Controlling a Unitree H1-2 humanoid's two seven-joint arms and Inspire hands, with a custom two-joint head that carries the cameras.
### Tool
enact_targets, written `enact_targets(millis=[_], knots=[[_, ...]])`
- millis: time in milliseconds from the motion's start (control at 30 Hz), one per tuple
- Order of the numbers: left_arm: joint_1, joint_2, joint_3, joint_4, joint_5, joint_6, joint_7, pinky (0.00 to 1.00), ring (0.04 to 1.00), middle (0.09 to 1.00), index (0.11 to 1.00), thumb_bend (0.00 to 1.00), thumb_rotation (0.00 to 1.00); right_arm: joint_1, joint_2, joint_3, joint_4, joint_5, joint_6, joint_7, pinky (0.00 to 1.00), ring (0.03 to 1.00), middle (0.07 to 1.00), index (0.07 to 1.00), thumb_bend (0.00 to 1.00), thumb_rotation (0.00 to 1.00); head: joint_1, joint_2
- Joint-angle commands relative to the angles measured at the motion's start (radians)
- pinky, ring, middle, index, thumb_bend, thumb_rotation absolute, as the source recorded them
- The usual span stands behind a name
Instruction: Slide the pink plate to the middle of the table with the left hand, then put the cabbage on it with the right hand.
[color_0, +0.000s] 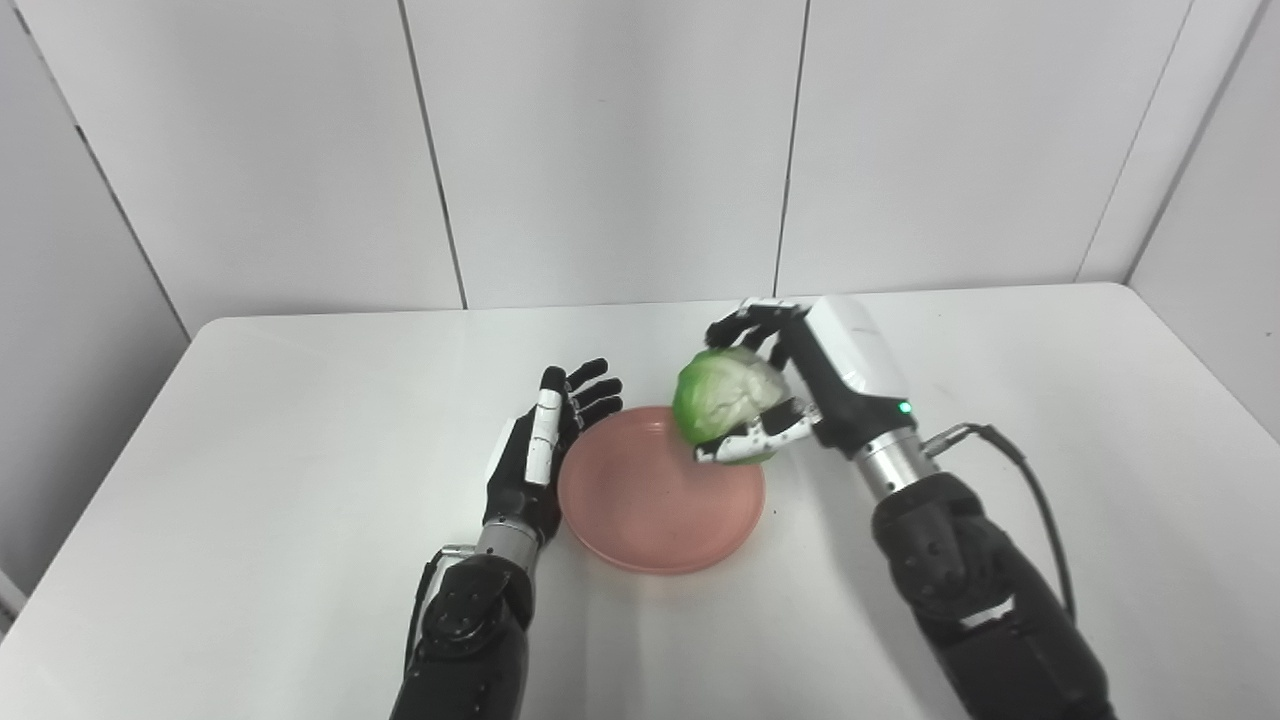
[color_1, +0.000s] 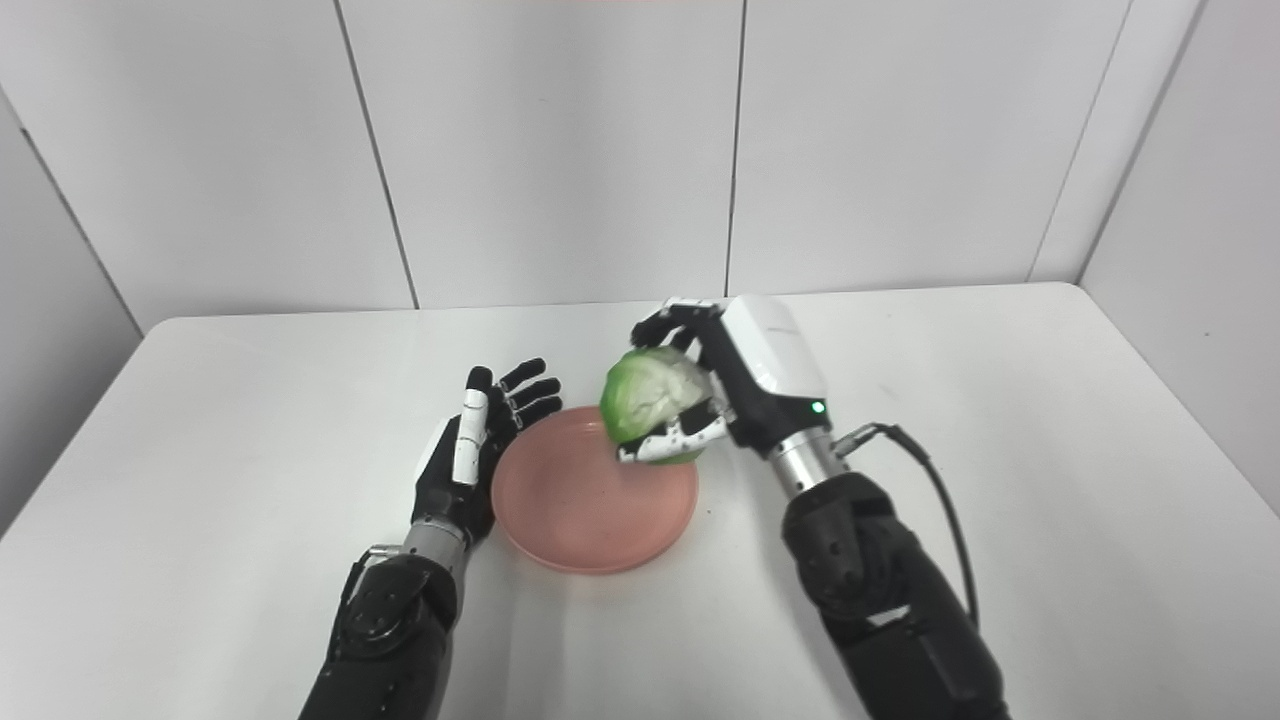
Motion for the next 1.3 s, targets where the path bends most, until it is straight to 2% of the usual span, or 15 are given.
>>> enact_targets(millis=[0,133,300,500,667,700,733,767,800,867,933,967,1033,1133,1267], knots=[[0.004,-0.009,-0.002,0.024,0.01,-0.017,0.019,0.92,0.817,0.798,0.796,0.85,1.0,-0.067,0.012,0.006,0.007,-0.013,-0.061,-0.024,0.32,0.394,0.48,0.531,0.51,0.0,0.014,-0.001],[0.003,-0.014,-0.004,0.028,0.017,-0.027,0.028,0.96,0.838,0.814,0.815,0.85,1.0,-0.074,0.02,0.036,0.051,-0.022,-0.077,-0.007,0.31,0.389,0.483,0.533,0.51,0.0,0.026,-0.004],[0.004,-0.02,-0.004,0.029,0.027,-0.054,0.044,0.9,0.841,0.823,0.82,0.8,1.0,-0.082,0.025,0.076,0.116,-0.034,-0.111,0.007,0.31,0.387,0.483,0.539,0.51,0.0,0.024,-0.002],[0.006,-0.016,-0.001,0.015,0.012,-0.026,0.037,0.87,0.855,0.841,0.83,0.82,1.0,-0.087,0.029,0.118,0.18,-0.065,-0.102,0.029,0.28,0.37,0.482,0.548,0.51,0.0,0.013,0.0],[0.004,-0.008,-0.002,0.013,0.008,-0.019,0.026,0.86,0.858,0.847,0.835,0.83,1.0,-0.089,0.03,0.131,0.248,-0.081,-0.146,-0.016,0.27,0.367,0.479,0.555,0.51,0.0,0.008,0.004],[0.002,-0.007,-0.001,0.016,0.006,-0.021,0.024,0.85,0.855,0.846,0.836,0.84,1.0,-0.088,0.027,0.133,0.251,-0.09,-0.15,-0.027,0.29,0.379,0.486,0.556,0.51,0.0,0.006,0.003],[0.0,-0.006,0.001,0.021,0.003,-0.028,0.021,0.84,0.854,0.848,0.84,0.84,1.0,-0.085,0.024,0.135,0.252,-0.1,-0.156,-0.04,0.34,0.446,0.48,0.539,0.52,0.0,0.004,0.002],[-0.002,-0.005,0.001,0.025,0.0,-0.035,0.017,0.83,0.856,0.852,0.846,0.83,1.0,-0.082,0.021,0.135,0.25,-0.105,-0.164,-0.051,0.42,0.527,0.565,0.517,0.52,0.08,0.0,0.001],[-0.003,-0.003,0.001,0.029,-0.001,-0.041,0.014,0.83,0.858,0.854,0.849,0.83,1.0,-0.079,0.019,0.133,0.248,-0.103,-0.175,-0.057,0.47,0.589,0.641,0.634,0.61,0.2,0.0,0.0],[-0.004,-0.001,0.001,0.028,-0.003,-0.041,0.01,0.84,0.86,0.855,0.851,0.82,1.0,-0.076,0.017,0.128,0.247,-0.092,-0.192,-0.058,0.56,0.687,0.747,0.772,0.69,0.36,-0.003,-0.001],[-0.003,-0.001,0.005,0.026,-0.008,-0.035,0.012,0.84,0.85,0.848,0.847,0.81,1.0,-0.066,0.014,0.116,0.237,-0.058,-0.214,-0.049,0.69,0.819,0.86,0.87,0.69,0.44,-0.005,-0.003],[-0.004,0.0,0.007,0.027,-0.007,-0.033,0.012,0.83,0.85,0.847,0.847,0.81,1.0,-0.061,0.012,0.11,0.229,-0.045,-0.219,-0.047,0.7,0.827,0.867,0.875,0.69,0.45,-0.008,-0.003],[-0.006,0.003,0.009,0.03,-0.006,-0.032,0.01,0.83,0.848,0.842,0.845,0.82,1.0,-0.054,0.009,0.102,0.222,-0.03,-0.228,-0.046,0.86,0.931,0.95,0.942,0.69,0.48,-0.012,-0.002],[-0.009,0.008,0.013,0.035,-0.004,-0.043,0.012,0.85,0.842,0.829,0.836,0.82,1.0,-0.034,0.008,0.078,0.198,0.009,-0.232,-0.033,0.97,0.989,0.993,0.988,0.7,0.55,-0.019,-0.001],[-0.003,0.016,0.017,0.015,-0.014,-0.024,0.003,0.89,0.858,0.84,0.841,0.83,1.0,-0.004,0.015,0.032,0.181,0.106,-0.255,-0.013,0.98,1.0,1.0,1.0,0.74,0.66,-0.025,-0.001]])
